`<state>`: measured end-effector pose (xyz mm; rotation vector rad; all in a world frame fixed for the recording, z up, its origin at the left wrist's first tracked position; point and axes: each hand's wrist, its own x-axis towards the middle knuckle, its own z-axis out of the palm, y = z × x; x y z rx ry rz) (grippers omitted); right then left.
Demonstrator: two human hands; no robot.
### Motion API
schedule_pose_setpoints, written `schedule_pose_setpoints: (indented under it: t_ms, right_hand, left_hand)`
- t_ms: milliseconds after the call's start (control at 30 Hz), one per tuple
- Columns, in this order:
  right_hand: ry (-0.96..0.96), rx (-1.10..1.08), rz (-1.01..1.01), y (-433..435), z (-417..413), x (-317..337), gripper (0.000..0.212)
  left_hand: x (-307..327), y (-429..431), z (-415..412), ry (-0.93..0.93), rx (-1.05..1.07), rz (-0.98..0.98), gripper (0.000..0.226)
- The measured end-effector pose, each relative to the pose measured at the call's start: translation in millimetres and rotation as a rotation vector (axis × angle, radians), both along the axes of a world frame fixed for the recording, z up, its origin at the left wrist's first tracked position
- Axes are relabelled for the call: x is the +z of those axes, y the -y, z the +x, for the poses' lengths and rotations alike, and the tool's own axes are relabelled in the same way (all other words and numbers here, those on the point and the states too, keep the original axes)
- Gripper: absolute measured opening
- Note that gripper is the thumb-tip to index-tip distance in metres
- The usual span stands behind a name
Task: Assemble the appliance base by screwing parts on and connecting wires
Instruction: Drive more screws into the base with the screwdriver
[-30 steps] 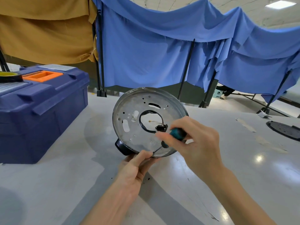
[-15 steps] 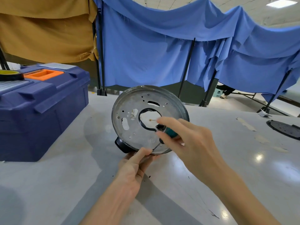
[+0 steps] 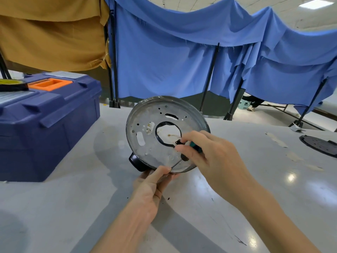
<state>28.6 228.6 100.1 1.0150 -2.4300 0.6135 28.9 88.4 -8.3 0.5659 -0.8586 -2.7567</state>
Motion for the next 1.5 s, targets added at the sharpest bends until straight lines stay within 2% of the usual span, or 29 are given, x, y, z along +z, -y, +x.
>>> schedule_pose_setpoints:
  t_ms: [100,200,233,300,333,400,433,500,600,733,967,1100,1133,1200,1267,1333,1400,1500]
  right_hand:
    - [0.02,0.044,0.154,-8,3,1,0.029]
    - [0.096,0.065,0.198,-11,9,4,0.034]
    - [0.086,0.05,0.218,-9,11,7,0.041]
    - [-0.037,-0.059,0.354,-6,11,9,0.082]
    - [-0.11,-0.101,0.428,-5,12,8,0.09]
    - [-0.145,-0.147,0.36,-6,7,5,0.058]
    - [-0.077,-0.187,0.325,-10,7,4,0.053]
    - [0.098,-0.211,0.404,-16,10,1,0.049]
    - [0.093,-0.222,0.506,-20,11,-5,0.025]
    - [0.077,-0.302,0.647,-14,5,-12,0.024]
    - [0.063,-0.269,0.641,-9,-3,-45,0.019]
    - [0.178,-0.272,0.487,-10,-11,-49,0.028]
    - [0.292,-0.242,0.386,-12,-13,-49,0.036]
    - [0.654,-0.175,0.037,-17,-16,-51,0.046]
    - [0.993,-0.168,-0.272,-23,-22,-55,0.04]
    - [1.118,-0.18,-0.345,-27,-23,-57,0.027]
    - [1.006,-0.22,-0.259,-29,-25,-61,0.029]
    - [0.522,-0.311,0.04,-26,-22,-74,0.017]
  left_hand:
    - [-2,1,-2,0.004,-0.016,0.006,0.032]
    - [-2,3,-4,0.0,-0.018,0.006,0.032]
    - [-2,3,-4,-0.004,-0.019,0.002,0.031]
    - [-2,3,-3,-0.008,-0.017,-0.006,0.031]
    - [-3,3,-2,-0.009,-0.011,-0.013,0.032]
    - [-3,3,-2,-0.027,-0.002,-0.031,0.032]
    - [-3,4,-3,-0.037,0.002,-0.033,0.032]
    - [-4,5,-5,-0.05,0.017,-0.019,0.038]
    - [-7,8,-9,-0.052,0.053,-0.046,0.048]
    - [-11,12,-10,-0.027,0.119,-0.173,0.058]
    - [-21,12,-18,-0.003,0.194,-0.326,0.055]
    - [-25,10,-17,-0.034,0.212,-0.441,0.055]
    - [-25,9,-17,-0.044,0.206,-0.471,0.057]
    - [-25,6,-15,-0.063,0.203,-0.501,0.06]
    - [-25,5,-16,-0.088,0.205,-0.521,0.06]
    - [-25,4,-17,-0.092,0.205,-0.545,0.058]
    - [-25,3,-17,-0.087,0.208,-0.561,0.057]
    - [-22,3,-15,-0.086,0.224,-0.579,0.057]
